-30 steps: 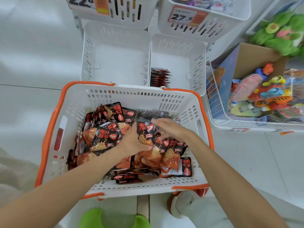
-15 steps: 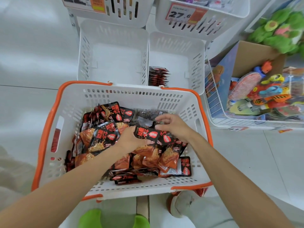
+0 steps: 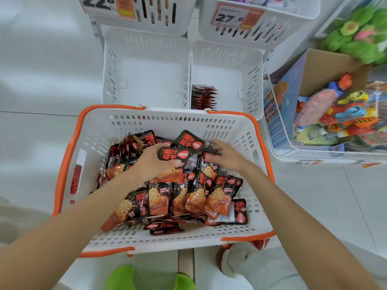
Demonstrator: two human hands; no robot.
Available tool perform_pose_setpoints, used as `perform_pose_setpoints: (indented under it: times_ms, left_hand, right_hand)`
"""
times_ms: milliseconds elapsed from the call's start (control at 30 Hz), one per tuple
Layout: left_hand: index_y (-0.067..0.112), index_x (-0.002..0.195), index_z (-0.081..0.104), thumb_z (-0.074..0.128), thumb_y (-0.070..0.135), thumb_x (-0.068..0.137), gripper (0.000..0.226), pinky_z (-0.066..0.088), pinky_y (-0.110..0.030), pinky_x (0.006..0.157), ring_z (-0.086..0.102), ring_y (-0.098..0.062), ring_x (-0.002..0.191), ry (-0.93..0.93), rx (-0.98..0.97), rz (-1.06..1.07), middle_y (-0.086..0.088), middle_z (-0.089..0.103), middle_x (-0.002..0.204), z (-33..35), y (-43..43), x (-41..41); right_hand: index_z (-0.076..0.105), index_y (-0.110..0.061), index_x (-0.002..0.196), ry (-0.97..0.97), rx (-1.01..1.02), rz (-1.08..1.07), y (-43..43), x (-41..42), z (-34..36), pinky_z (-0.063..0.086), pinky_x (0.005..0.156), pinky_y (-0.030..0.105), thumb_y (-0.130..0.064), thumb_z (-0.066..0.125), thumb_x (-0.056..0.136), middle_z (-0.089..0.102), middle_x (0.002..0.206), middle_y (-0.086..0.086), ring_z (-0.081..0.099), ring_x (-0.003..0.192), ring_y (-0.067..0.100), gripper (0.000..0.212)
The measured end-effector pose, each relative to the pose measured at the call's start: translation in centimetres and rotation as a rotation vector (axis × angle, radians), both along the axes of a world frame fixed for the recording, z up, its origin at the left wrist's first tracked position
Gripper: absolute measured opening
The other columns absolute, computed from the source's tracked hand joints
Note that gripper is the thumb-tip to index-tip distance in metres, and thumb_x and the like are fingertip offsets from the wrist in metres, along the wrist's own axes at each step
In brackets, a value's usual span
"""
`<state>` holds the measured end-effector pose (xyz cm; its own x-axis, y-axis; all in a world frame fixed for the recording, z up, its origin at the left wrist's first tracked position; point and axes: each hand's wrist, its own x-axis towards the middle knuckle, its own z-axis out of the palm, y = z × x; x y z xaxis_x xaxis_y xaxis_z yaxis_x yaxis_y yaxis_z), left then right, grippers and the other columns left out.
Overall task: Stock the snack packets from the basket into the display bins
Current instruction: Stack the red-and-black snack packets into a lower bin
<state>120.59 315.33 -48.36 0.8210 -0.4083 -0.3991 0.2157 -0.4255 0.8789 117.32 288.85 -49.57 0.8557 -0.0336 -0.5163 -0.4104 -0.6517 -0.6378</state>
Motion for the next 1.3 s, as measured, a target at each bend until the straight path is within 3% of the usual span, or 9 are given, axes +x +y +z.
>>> perform_pose_setpoints:
  times_ms: [100,333,467,533,667,833,933,1067,1300]
  left_hand:
    - [0.029,0.113,0.06,0.077,0.031,0.083,0.034,0.049,-0.034,0.088,0.062,-0.014,0.1,0.126,-0.08,0.119,0.006,0.066,0.107,-0.2,0.9,-0.1]
    - [0.026,0.113,0.065,0.069,0.031,0.088,0.026,0.036,-0.055,0.108,0.053,-0.024,0.121,0.286,-0.17,0.209,0.004,0.064,0.115,0.6,2.0,-0.5]
    - [0.015,0.113,0.065,0.064,0.037,0.091,0.031,0.022,-0.064,0.114,0.049,-0.034,0.127,0.329,-0.199,0.221,-0.013,0.064,0.117,1.7,1.9,0.1]
    - [0.013,0.099,0.062,0.06,0.051,0.09,0.039,0.02,-0.062,0.116,0.057,-0.03,0.097,0.298,-0.18,0.16,-0.012,0.057,0.084,2.9,1.5,0.2]
    - [0.031,0.141,0.04,0.051,0.057,0.09,0.058,0.026,-0.057,0.115,0.037,-0.025,0.139,0.33,-0.226,0.023,0.009,0.049,0.131,4.4,-0.5,0.4]
    - [0.028,0.119,0.049,0.083,0.023,0.077,0.055,0.047,-0.036,0.09,0.057,-0.024,0.11,0.131,-0.07,-0.093,0.009,0.059,0.112,4.9,-1.2,0.7]
    - [0.023,0.134,0.047,0.089,0.033,0.068,0.079,0.054,-0.041,0.093,0.061,-0.021,0.111,0.149,-0.089,-0.074,0.001,0.06,0.127,4.6,-1.2,0.7]
    - [0.033,0.116,0.057,0.078,0.01,0.081,0.047,0.06,-0.038,0.083,0.071,-0.017,0.098,0.242,-0.304,-0.028,0.005,0.069,0.112,4.6,-1.7,0.8]
    - [0.017,0.128,0.047,0.066,-0.006,0.087,0.051,0.06,-0.026,0.076,0.071,-0.013,0.085,0.182,-0.184,-0.176,0.0,0.068,0.103,5.1,-5.1,5.0]
  right_hand:
    - [0.012,-0.023,0.157,0.171,-0.38,0.185,-0.5,-1.8,-3.4,0.032,0.114,0.048,-0.059,0.079,0.069,0.026,0.159,0.01,0.03,0.143,0.032,0.116]
    - [0.068,-0.007,0.098,-0.08,-0.048,-0.033,-1.2,-0.9,-0.6,0.054,0.08,0.045,-0.013,0.069,0.09,0.068,0.079,0.002,0.068,0.072,0.009,0.01]
    - [0.07,-0.009,0.092,-0.348,0.083,-0.073,-1.3,2.2,7.0,0.054,0.072,0.031,-0.009,0.067,0.09,0.069,0.073,-0.003,0.066,0.07,0.008,0.003]
    - [0.07,-0.012,0.099,-0.353,0.129,0.02,0.4,2.8,10.3,0.046,0.068,0.016,-0.009,0.068,0.091,0.068,0.076,-0.01,0.058,0.067,-0.006,0.009]
    - [0.069,-0.015,0.103,-0.305,0.096,0.14,4.8,3.0,10.5,0.047,0.074,0.032,-0.02,0.068,0.092,0.068,0.092,0.002,0.061,0.079,0.011,0.013]
    - [0.042,-0.021,0.144,-0.278,0.149,0.127,6.9,2.1,9.1,0.035,0.106,0.025,-0.022,0.07,0.09,0.044,0.145,-0.003,0.042,0.13,0.009,0.061]
    - [0.05,-0.019,0.138,-0.227,0.127,0.103,6.1,2.8,9.2,0.042,0.096,0.025,-0.02,0.074,0.087,0.048,0.138,0.001,0.05,0.12,0.013,0.057]
    - [0.062,-0.021,0.112,-0.354,0.218,-0.052,5.0,3.8,10.0,0.049,0.095,0.041,-0.028,0.076,0.083,0.056,0.12,0.007,0.058,0.108,0.022,0.032]
    - [0.048,-0.023,0.139,-0.114,0.362,0.053,1.0,6.4,13.1,0.058,0.081,0.026,-0.012,0.076,0.083,0.06,0.117,-0.017,0.065,0.094,-0.002,0.063]
